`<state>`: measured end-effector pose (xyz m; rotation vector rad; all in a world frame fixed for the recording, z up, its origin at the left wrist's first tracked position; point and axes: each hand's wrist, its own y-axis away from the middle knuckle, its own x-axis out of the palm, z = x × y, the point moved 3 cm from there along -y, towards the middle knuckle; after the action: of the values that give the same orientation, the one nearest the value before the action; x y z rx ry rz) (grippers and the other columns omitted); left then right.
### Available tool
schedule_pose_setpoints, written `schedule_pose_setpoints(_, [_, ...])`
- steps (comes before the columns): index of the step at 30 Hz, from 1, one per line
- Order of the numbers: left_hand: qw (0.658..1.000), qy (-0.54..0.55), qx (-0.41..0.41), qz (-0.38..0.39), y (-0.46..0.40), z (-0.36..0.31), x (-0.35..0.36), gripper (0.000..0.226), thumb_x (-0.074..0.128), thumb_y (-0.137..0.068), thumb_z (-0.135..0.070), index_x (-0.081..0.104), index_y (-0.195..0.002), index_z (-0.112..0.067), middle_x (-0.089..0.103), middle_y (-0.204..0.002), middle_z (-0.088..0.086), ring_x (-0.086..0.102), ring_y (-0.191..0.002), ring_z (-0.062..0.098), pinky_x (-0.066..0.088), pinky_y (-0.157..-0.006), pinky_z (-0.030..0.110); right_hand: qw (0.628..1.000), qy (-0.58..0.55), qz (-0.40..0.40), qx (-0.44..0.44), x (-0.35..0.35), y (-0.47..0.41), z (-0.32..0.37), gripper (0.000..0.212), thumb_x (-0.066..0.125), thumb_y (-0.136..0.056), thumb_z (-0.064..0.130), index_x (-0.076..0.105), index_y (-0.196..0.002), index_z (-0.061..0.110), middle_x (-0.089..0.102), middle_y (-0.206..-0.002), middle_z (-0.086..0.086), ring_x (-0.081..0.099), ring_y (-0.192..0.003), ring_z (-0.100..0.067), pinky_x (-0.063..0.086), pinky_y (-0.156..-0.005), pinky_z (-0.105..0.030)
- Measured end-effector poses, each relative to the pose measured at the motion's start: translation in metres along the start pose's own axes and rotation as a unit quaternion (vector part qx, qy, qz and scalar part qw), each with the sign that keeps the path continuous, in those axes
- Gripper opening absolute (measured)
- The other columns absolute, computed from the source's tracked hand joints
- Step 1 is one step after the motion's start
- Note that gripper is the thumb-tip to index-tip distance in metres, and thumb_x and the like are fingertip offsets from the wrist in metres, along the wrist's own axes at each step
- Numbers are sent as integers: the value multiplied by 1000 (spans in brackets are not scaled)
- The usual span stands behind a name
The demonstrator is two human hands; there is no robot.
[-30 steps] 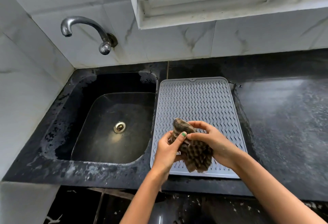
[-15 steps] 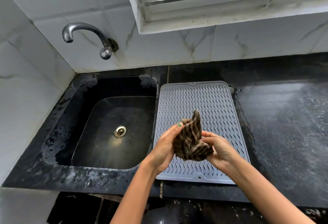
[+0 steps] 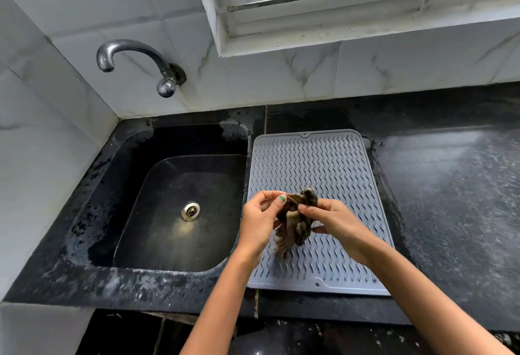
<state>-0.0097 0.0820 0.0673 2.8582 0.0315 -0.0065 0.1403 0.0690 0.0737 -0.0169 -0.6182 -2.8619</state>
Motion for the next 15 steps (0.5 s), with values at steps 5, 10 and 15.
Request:
schedule_pose_setpoints(5, [999,25,-41,-10,-7,-1,-7,12,50,-97,-23,61,-97,-18,68,-79,-6,63,-73,5,48,-64,23,999,-23,31,-9,-12,-4,10,16,59,-91,16,73,-87,9,75,-84,-9,69,-71,-15,54,-60,-25])
schedule_pose_setpoints(10, [989,22,-45,137,0,5,3,44,60,-84,-53,54,-119,-28,68,-113,-2,66,-103,12,54,-77,31,996,-79,-31,-21,-10,-6,16,16,66,-85,21,68,-83,5,69,-72,-6,63,-65,-15,51,-52,-24])
schedule_pose_setpoints(15, [985,-13,-14,172,-4,1,1,27,70,-83,-33,66,-107,-20,72,-100,4,67,-93,19,54,-78,35,998,-58,-24,3,-15,-7,26,23,57,-92,23,67,-91,2,62,-68,-4,56,-60,-12,46,-59,-27])
